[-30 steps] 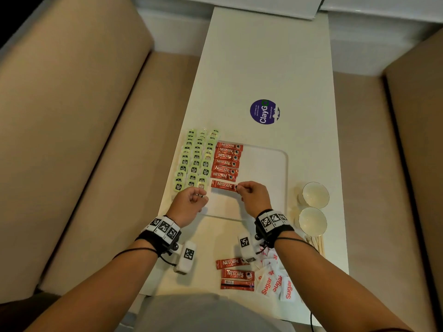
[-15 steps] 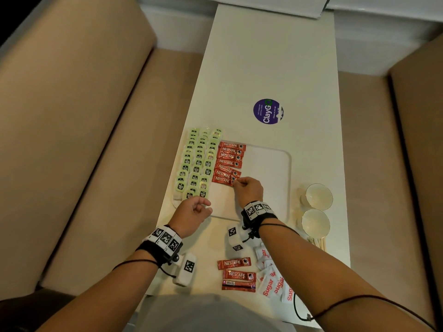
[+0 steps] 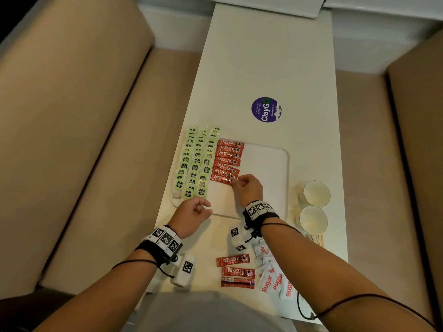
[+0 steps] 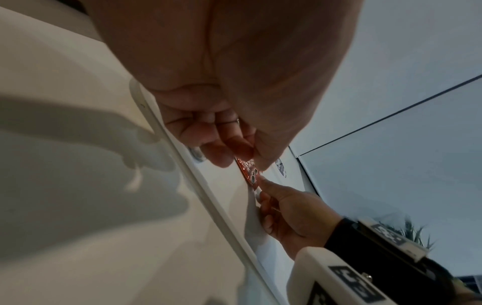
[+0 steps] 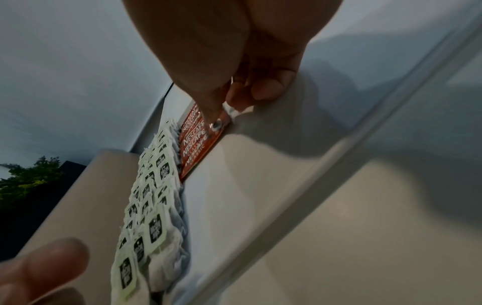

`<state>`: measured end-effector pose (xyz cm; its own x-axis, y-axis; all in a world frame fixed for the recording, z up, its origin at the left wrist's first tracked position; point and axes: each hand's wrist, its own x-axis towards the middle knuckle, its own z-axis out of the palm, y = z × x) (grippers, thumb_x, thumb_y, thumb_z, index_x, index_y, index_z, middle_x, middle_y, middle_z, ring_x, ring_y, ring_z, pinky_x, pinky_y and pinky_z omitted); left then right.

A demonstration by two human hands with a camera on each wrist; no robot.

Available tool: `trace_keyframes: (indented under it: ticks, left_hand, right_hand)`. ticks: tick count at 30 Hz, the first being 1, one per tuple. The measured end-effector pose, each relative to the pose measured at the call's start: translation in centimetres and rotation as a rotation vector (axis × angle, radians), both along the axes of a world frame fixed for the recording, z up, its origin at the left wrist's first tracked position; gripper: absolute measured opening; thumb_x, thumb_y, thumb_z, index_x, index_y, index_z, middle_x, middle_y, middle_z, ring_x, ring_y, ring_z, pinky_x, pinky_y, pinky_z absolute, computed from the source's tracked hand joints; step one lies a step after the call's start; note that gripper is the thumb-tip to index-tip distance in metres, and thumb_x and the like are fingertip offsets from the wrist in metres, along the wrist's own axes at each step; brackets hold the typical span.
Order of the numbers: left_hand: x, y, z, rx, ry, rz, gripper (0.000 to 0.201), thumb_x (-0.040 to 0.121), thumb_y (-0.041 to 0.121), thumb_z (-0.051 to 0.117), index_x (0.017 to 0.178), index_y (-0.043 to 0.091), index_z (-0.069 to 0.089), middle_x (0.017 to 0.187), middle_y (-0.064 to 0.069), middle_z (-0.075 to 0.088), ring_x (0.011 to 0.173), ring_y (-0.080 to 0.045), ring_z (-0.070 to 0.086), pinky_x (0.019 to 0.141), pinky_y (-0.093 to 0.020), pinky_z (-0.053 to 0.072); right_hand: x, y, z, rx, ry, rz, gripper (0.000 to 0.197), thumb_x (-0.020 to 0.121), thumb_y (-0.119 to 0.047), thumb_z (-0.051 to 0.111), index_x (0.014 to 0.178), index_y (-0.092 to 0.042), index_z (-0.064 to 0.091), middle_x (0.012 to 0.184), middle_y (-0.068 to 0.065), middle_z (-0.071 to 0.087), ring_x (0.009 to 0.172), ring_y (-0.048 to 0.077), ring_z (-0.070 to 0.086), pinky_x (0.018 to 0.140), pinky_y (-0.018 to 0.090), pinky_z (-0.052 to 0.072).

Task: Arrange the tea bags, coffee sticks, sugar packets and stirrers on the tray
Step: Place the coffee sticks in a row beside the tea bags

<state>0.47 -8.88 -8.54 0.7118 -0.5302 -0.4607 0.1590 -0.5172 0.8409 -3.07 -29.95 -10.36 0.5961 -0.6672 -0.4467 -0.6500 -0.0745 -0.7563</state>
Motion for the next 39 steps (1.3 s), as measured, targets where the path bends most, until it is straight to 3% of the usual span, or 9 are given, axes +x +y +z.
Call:
trace_keyframes:
  ticks: [4,8,13,19,23,27,35,39]
  left_hand:
    - [-0.7,-0.2,0.2,0.008,0.002,-0.057,0.008,0.091,0.012,0.070,0.095,0.017,0.064,0.066,0.003,0.046,0.056,-0.006,0.044,0.061,-0.014,0.042]
    - [-1.7,-0.2,-0.2,0.087,-0.053,-0.218,0.012,0.089,0.021,0.072,0.097,0.025,0.065,0.070,0.007,0.055,0.060,-0.004,0.049,0.065,-0.020,0.046]
    - [-3.2,0.1,-0.2,0.236,-0.158,-0.477,0.018,0.086,0.030,0.074,0.100,0.029,0.063,0.082,0.007,0.065,0.071,-0.007,0.056,0.075,-0.028,0.051]
    - [-5.4,-0.3,-0.2,0.365,-0.300,-0.748,0.033,0.084,0.040,0.073,0.112,0.027,0.062,0.094,0.013,0.057,0.080,-0.007,0.053,0.072,-0.024,0.045]
    - [-6.8,-0.9,-0.2,0.414,-0.348,-0.845,0.038,0.083,0.044,0.073,0.115,0.028,0.061,0.101,0.012,0.057,0.087,-0.009,0.056,0.074,-0.025,0.045]
    - [-8.2,-1.7,0.1,0.454,-0.406,-0.954,0.036,0.087,0.039,0.068,0.119,0.024,0.060,0.109,0.006,0.059,0.095,-0.015,0.058,0.081,-0.031,0.048]
    - [-9.2,-2.3,-0.2,0.446,-0.430,-0.888,0.026,0.091,0.032,0.064,0.116,0.024,0.062,0.109,0.005,0.061,0.096,-0.016,0.060,0.083,-0.033,0.050]
    - [-9.5,-2.8,-0.1,0.407,-0.428,-0.853,0.012,0.092,0.027,0.058,0.102,0.020,0.062,0.091,0.003,0.058,0.081,-0.018,0.056,0.068,-0.031,0.041]
  right_hand:
    - [-1.8,-0.7,0.8,-0.014,0.010,0.187,0.009,0.092,-0.025,0.070,0.100,-0.020,0.069,0.091,-0.009,0.068,0.082,0.004,0.061,0.074,0.019,0.048]
    - [-4.8,-1.9,1.8,-0.081,0.065,0.507,0.021,0.094,-0.035,0.069,0.108,-0.021,0.073,0.100,-0.008,0.070,0.092,0.008,0.063,0.087,0.024,0.050]
    - [-9.0,-2.4,4.1,-0.199,0.123,0.774,0.028,0.094,-0.041,0.067,0.115,-0.023,0.070,0.105,-0.011,0.067,0.089,0.007,0.062,0.087,0.027,0.052]
    - [-13.2,-0.7,4.7,-0.308,0.180,1.102,0.036,0.094,-0.043,0.065,0.125,-0.026,0.065,0.121,-0.008,0.062,0.096,0.011,0.060,0.085,0.027,0.049]
    - [-14.9,0.6,4.0,-0.357,0.204,1.223,0.038,0.094,-0.042,0.064,0.127,-0.024,0.064,0.123,-0.005,0.058,0.102,0.018,0.060,0.088,0.037,0.052]
    - [-15.3,1.9,3.2,-0.437,0.253,1.325,0.029,0.094,-0.035,0.065,0.119,-0.019,0.067,0.112,0.001,0.057,0.092,0.021,0.061,0.081,0.039,0.055]
    - [-15.2,2.4,2.7,-0.494,0.287,1.319,0.022,0.100,-0.026,0.055,0.108,-0.012,0.070,0.101,0.006,0.057,0.088,0.025,0.061,0.078,0.041,0.056]
    - [-15.1,2.1,3.0,-0.498,0.208,1.274,0.026,0.102,-0.030,0.052,0.110,-0.014,0.071,0.099,0.005,0.060,0.086,0.024,0.062,0.076,0.041,0.055]
